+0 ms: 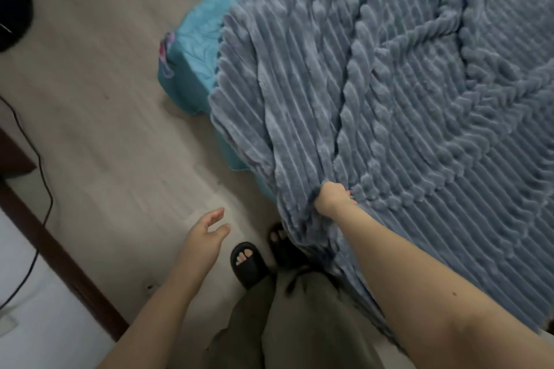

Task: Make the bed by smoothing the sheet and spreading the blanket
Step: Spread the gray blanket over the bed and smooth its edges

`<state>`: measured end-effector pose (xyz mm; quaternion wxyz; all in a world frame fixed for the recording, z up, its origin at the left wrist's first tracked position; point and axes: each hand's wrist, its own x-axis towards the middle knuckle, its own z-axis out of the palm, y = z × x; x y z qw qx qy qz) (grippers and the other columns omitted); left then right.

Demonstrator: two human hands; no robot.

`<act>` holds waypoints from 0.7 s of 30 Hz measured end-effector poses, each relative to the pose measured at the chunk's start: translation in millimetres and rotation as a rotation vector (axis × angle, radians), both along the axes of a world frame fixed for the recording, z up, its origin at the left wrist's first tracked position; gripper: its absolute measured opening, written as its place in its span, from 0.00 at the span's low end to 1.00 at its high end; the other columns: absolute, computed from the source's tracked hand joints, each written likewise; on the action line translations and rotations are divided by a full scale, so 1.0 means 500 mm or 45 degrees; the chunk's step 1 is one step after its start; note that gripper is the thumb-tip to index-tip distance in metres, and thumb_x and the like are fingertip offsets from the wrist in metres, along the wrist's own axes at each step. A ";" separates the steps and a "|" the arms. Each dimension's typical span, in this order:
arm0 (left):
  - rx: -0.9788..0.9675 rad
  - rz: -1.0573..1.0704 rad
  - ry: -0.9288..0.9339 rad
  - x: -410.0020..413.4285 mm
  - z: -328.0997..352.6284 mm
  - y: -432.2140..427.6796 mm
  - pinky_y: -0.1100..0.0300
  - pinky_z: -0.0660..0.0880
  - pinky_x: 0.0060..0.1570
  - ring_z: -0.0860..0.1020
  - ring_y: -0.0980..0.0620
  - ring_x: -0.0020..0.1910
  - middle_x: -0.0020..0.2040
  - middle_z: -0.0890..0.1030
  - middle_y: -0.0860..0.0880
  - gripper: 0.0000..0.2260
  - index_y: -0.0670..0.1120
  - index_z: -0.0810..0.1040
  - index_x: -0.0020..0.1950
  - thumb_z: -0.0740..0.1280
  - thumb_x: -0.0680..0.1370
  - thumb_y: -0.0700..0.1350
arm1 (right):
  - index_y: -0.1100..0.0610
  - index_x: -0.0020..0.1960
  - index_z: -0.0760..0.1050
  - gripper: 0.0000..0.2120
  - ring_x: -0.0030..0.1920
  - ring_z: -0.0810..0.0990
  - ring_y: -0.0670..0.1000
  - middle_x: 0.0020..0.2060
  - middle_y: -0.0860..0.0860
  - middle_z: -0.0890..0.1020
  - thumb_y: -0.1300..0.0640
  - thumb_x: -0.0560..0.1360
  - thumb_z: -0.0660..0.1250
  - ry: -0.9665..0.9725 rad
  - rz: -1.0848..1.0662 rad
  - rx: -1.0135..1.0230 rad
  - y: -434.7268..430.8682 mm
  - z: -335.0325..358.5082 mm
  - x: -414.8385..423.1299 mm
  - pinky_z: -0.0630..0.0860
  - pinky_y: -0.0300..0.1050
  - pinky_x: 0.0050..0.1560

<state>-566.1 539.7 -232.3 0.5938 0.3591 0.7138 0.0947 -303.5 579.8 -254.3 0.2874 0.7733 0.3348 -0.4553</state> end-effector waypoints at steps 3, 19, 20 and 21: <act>0.024 -0.009 -0.020 0.007 0.000 0.076 0.48 0.68 0.68 0.73 0.51 0.65 0.67 0.76 0.49 0.18 0.46 0.73 0.68 0.65 0.78 0.39 | 0.63 0.74 0.59 0.23 0.74 0.50 0.69 0.74 0.65 0.56 0.60 0.80 0.57 -0.059 0.037 -0.026 0.009 -0.013 -0.010 0.53 0.68 0.72; 0.104 -0.452 0.080 0.059 -0.054 0.563 0.43 0.73 0.61 0.77 0.37 0.59 0.59 0.77 0.33 0.18 0.34 0.75 0.62 0.72 0.73 0.36 | 0.68 0.75 0.37 0.34 0.75 0.41 0.69 0.74 0.68 0.38 0.58 0.80 0.53 -0.380 -0.668 -0.112 0.035 -0.075 -0.084 0.53 0.65 0.73; 0.079 -0.436 0.051 0.067 -0.052 0.574 0.43 0.74 0.60 0.78 0.37 0.57 0.57 0.78 0.33 0.15 0.34 0.76 0.59 0.72 0.74 0.38 | 0.69 0.76 0.42 0.32 0.75 0.46 0.69 0.75 0.68 0.44 0.57 0.80 0.55 -0.372 -0.781 -0.061 0.062 -0.058 -0.084 0.56 0.64 0.72; 0.051 -0.407 0.011 0.076 -0.050 0.586 0.45 0.75 0.58 0.79 0.38 0.56 0.54 0.80 0.35 0.14 0.34 0.77 0.56 0.71 0.75 0.42 | 0.68 0.75 0.51 0.30 0.73 0.54 0.68 0.73 0.68 0.52 0.55 0.79 0.57 -0.358 -0.863 0.070 0.086 -0.043 -0.084 0.60 0.63 0.70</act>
